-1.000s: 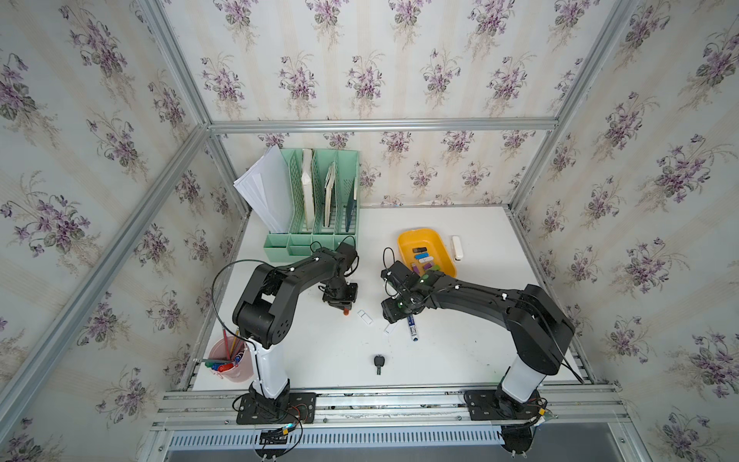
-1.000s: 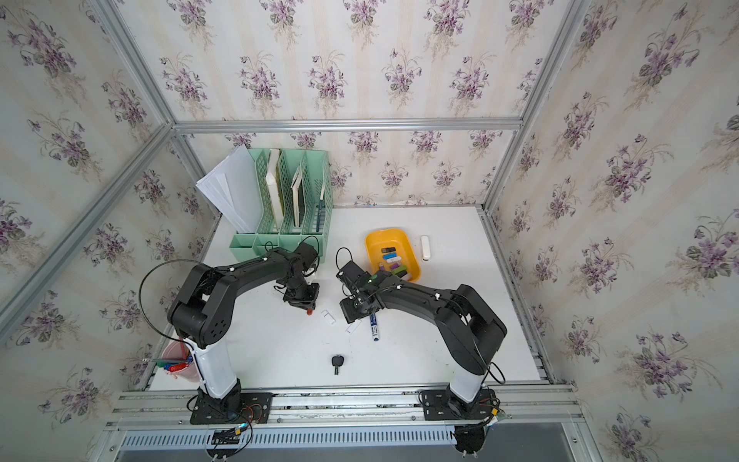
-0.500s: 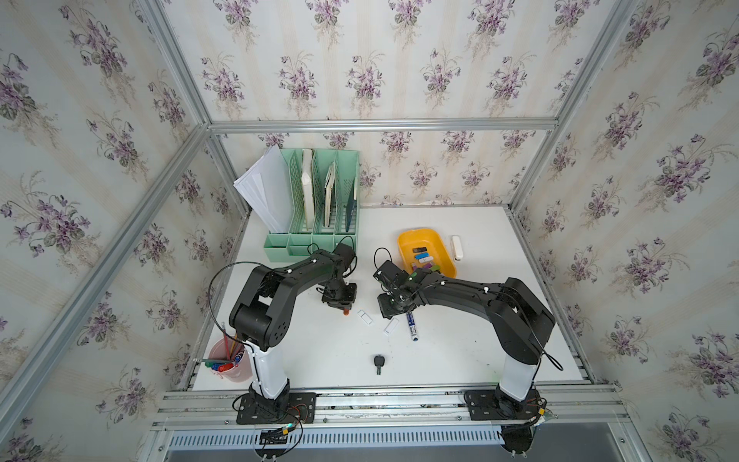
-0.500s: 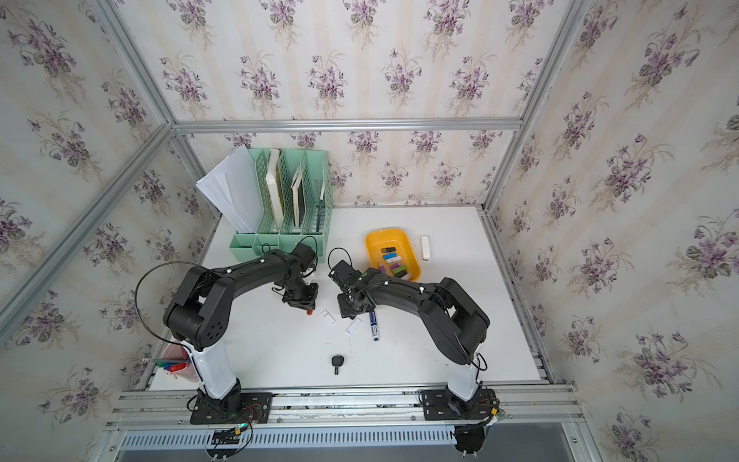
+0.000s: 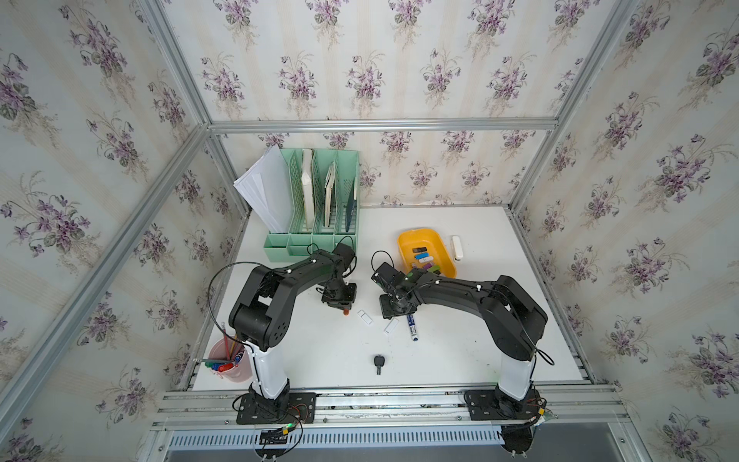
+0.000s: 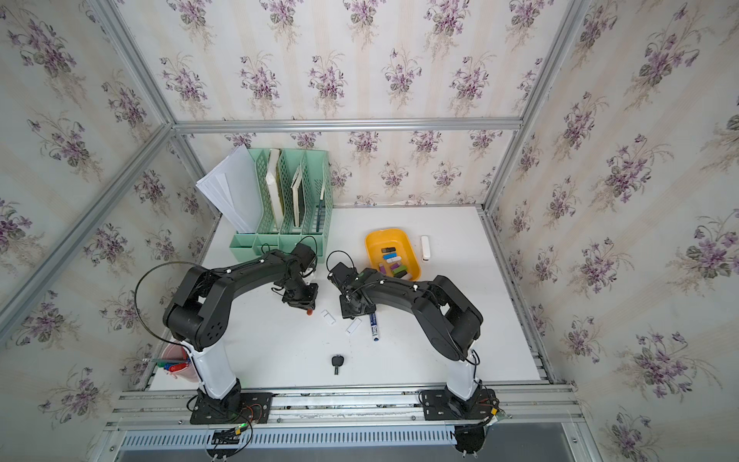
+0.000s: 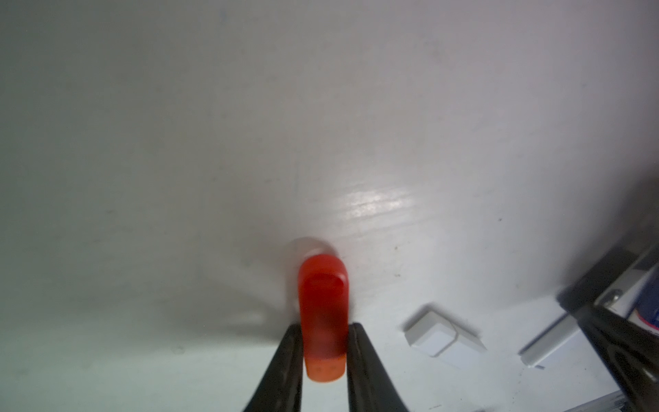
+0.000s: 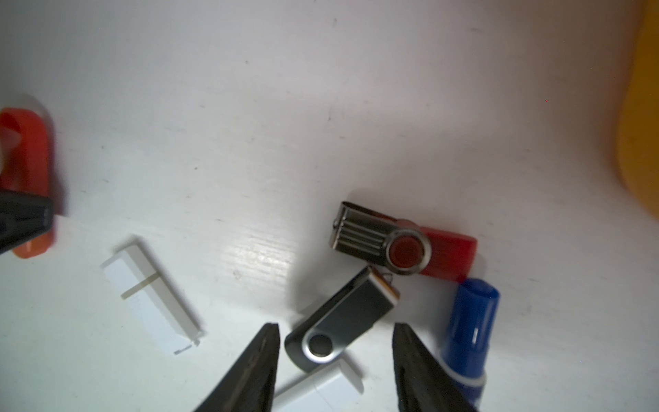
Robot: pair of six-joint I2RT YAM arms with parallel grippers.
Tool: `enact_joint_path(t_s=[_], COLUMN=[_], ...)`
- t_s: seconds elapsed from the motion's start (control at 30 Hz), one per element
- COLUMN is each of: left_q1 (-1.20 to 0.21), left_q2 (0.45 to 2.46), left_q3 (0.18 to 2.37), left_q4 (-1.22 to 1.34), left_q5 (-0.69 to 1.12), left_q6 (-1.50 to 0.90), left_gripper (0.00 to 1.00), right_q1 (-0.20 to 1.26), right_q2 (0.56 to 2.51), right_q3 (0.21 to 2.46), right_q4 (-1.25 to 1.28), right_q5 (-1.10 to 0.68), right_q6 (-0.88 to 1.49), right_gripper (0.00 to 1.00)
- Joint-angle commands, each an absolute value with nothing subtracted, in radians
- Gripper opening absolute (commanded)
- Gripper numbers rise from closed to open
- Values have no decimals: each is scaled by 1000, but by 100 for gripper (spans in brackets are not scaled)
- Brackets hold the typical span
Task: Put the usb flash drive into the storage box
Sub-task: Pick up the USB flash from the center of the board.
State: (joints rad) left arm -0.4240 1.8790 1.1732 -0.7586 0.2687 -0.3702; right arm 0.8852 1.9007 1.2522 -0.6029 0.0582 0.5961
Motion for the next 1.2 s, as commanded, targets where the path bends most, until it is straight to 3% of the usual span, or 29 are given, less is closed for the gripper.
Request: enact_joint_path(t_s=[0.0,0.47,0.9,1.17], left_q1=[-424,-423,-422,-423], left_q2=[1899,1907,1911,1910], left_q3=[1156,1152,1151,1157], left_q4=[-785,-782,-776,-781], left_q5=[252,254,261,262], left_q6=[-359,-359,-359,-359], left_gripper=[27,26,26,26], right_q1=[885,882,882,883], right_q2=[1910,1930,1926,1880], right_q3=[1255,1255,1259,1271], right_q4=[-615,-613,-612,-623], right_q5=[63,52,55,73], right_q6=[601,588,577,578], right_gripper=[55,45,26,23])
